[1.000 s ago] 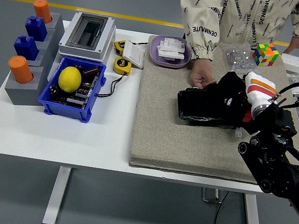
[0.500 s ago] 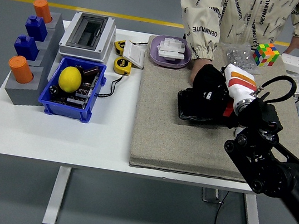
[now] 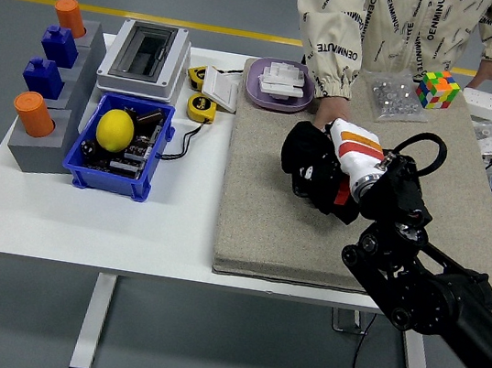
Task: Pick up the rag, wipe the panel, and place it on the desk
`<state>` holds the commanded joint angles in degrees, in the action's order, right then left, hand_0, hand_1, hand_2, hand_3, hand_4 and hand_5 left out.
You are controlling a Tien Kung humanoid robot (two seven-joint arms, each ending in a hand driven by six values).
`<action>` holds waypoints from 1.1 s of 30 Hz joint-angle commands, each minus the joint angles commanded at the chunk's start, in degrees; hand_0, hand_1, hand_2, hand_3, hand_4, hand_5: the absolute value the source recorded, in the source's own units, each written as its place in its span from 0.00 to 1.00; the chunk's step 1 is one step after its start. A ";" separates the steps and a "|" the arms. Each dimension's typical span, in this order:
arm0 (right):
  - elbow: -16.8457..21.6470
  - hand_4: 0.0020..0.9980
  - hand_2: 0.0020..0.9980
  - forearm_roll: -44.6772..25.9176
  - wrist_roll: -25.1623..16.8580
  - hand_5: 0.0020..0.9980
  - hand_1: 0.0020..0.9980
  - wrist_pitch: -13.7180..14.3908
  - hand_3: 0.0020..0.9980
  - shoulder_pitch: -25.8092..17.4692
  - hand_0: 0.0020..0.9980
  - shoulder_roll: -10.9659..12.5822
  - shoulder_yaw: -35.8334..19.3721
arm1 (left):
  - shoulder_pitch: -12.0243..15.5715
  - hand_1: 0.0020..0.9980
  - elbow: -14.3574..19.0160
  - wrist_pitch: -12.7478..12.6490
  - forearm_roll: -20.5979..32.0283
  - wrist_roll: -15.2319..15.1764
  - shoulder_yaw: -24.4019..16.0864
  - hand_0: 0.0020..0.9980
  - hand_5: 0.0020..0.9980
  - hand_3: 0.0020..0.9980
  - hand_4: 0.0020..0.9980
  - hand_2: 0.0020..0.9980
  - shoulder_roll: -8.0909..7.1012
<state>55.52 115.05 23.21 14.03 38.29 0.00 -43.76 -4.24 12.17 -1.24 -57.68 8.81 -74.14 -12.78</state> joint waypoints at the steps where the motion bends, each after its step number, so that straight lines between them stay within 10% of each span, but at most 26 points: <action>1: -0.35 0.95 0.34 0.03 -0.03 0.09 0.29 -0.01 0.41 -0.04 0.24 0.00 0.21 | -0.04 0.64 0.01 0.00 0.00 0.00 0.00 0.60 0.44 0.56 0.63 0.64 0.00; 33: -4.27 0.95 0.34 2.57 0.12 0.09 0.29 -0.16 0.41 -2.77 0.24 9.68 -7.62 | 0.43 0.64 0.05 -0.03 -0.40 0.02 -0.36 0.60 0.44 0.56 0.63 0.64 -0.07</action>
<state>51.24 117.63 23.33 13.87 35.52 9.68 -51.38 -3.82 12.22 -1.28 -58.07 8.84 -74.50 -12.85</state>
